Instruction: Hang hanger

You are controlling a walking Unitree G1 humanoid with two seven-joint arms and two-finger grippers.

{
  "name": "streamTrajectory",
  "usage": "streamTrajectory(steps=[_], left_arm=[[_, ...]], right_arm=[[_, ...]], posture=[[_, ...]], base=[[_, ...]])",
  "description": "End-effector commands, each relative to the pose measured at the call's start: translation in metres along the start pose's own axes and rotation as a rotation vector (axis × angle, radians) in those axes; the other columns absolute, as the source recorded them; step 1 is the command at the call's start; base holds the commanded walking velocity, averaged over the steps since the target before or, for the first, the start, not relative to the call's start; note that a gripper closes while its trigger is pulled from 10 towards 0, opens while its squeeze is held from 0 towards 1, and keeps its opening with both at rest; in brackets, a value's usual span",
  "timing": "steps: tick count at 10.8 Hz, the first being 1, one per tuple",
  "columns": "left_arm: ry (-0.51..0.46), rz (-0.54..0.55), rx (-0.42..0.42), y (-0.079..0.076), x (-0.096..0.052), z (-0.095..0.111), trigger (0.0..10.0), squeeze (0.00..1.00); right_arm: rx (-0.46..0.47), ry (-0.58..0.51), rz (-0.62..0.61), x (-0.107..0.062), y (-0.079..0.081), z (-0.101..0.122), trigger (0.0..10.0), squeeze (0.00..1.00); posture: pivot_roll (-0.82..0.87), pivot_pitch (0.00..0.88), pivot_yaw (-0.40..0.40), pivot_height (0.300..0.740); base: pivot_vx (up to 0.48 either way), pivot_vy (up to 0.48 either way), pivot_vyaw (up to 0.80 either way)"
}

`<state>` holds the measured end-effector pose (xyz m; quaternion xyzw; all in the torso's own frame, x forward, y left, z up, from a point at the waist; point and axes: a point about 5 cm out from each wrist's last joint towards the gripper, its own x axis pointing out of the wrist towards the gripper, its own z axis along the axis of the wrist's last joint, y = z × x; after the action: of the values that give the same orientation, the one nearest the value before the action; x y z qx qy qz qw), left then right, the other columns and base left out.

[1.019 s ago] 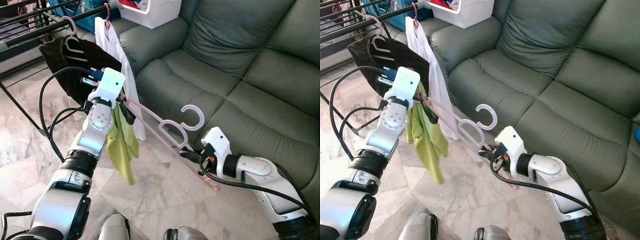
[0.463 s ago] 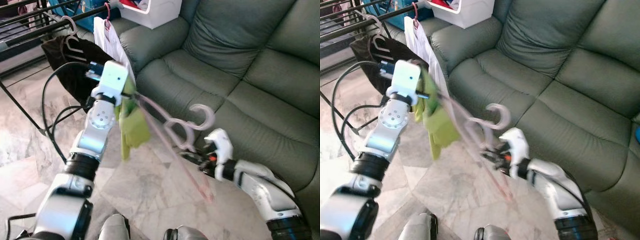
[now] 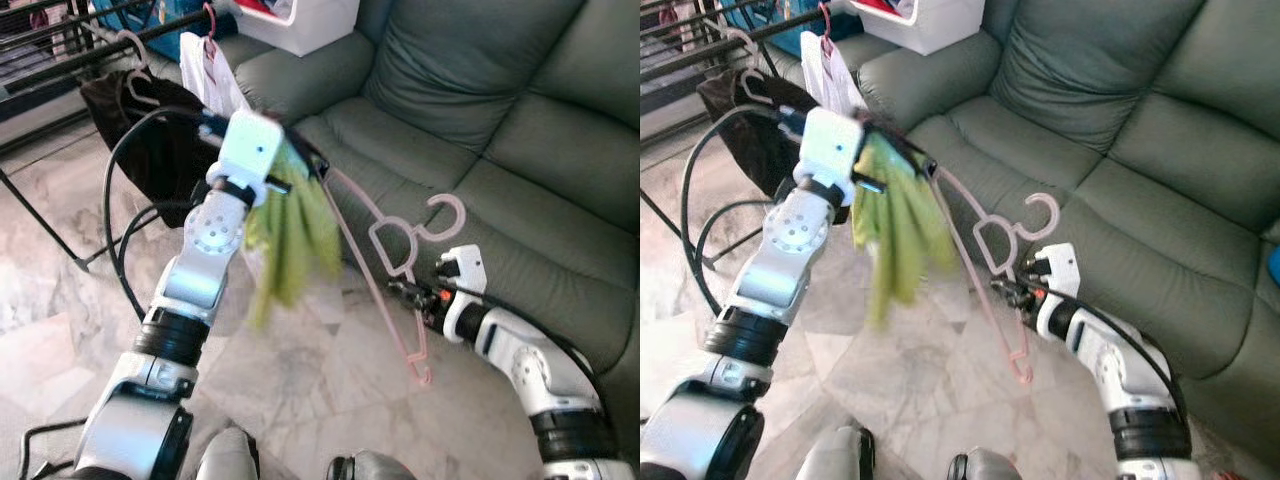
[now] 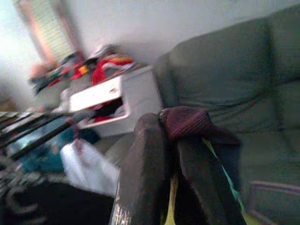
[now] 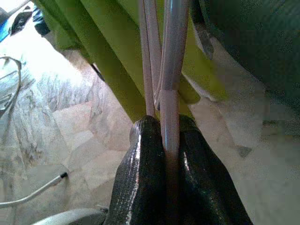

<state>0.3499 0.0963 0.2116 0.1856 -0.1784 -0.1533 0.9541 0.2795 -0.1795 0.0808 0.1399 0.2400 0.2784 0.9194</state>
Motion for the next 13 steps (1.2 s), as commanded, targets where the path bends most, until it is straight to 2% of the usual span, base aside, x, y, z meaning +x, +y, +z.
streamTrajectory(steps=[1,2,3,4,5,6,8,9,10,11,12,13], left_arm=[[-0.099,-0.049,0.014,-0.007,0.000,0.019,10.0,0.00],[-0.152,-0.092,0.046,-0.014,-0.001,0.027,10.0,0.00],[-0.241,-0.184,0.105,-0.028,-0.002,0.039,10.0,0.00],[-0.284,-0.326,0.161,-0.040,-0.007,0.040,10.0,0.00],[-0.251,-0.484,0.222,-0.040,-0.012,0.029,10.0,0.00],[-0.216,-0.534,0.261,-0.036,-0.015,0.019,10.0,0.00],[-0.097,-0.569,0.340,-0.025,-0.021,-0.011,10.0,0.00],[0.030,-0.567,0.332,-0.017,-0.027,-0.036,10.0,0.00],[0.132,-0.586,0.248,-0.014,-0.036,-0.053,10.0,0.00],[0.151,-0.612,0.256,-0.015,-0.043,-0.060,10.0,0.00],[0.135,-0.603,0.279,-0.015,-0.043,-0.060,10.0,0.00],[0.127,-0.594,0.343,-0.012,-0.039,-0.061,10.0,0.00]], right_arm=[[0.052,0.016,-0.016,-0.001,-0.003,-0.001,10.0,0.00],[0.083,0.026,0.018,0.001,0.002,-0.001,10.0,0.00],[0.076,0.053,0.081,0.003,0.011,-0.003,10.0,0.00],[0.031,0.069,0.111,0.002,0.016,-0.002,10.0,0.00],[-0.136,0.108,0.148,-0.007,0.016,0.003,10.0,0.00],[-0.246,0.134,0.111,-0.015,0.006,0.008,10.0,0.00],[-0.379,0.173,-0.018,-0.031,-0.021,0.022,10.0,0.00],[-0.476,0.228,-0.034,-0.039,-0.028,0.022,10.0,0.00],[-0.564,0.294,0.025,-0.047,-0.028,0.020,10.0,0.00],[-0.633,0.359,0.082,-0.055,-0.027,0.018,10.0,0.00],[-0.706,0.468,0.157,-0.069,-0.029,0.015,10.0,0.00],[-0.747,0.535,0.205,-0.080,-0.030,0.014,10.0,0.00]], posture=[[-0.01,0.069,-0.074,0.740],[-0.01,0.066,-0.076,0.740],[-0.01,0.073,-0.077,0.740],[-0.01,0.074,-0.074,0.740],[-0.02,0.062,-0.068,0.740],[-0.02,0.069,-0.061,0.740],[-0.03,0.057,-0.056,0.740],[-0.03,0.056,-0.055,0.740],[-0.03,0.057,-0.055,0.740],[-0.04,0.061,-0.056,0.740],[-0.04,0.062,-0.060,0.740],[-0.04,0.065,-0.063,0.740]], base=[[0.000,0.000,0.00],[0.000,0.000,0.00],[0.000,0.000,0.00],[0.000,0.000,0.00],[0.000,0.000,0.00],[0.000,0.000,0.00],[0.000,0.000,0.00],[0.000,0.000,0.00],[0.000,0.000,0.00],[0.000,0.000,0.00],[0.000,0.000,0.00],[0.000,0.000,0.00]])
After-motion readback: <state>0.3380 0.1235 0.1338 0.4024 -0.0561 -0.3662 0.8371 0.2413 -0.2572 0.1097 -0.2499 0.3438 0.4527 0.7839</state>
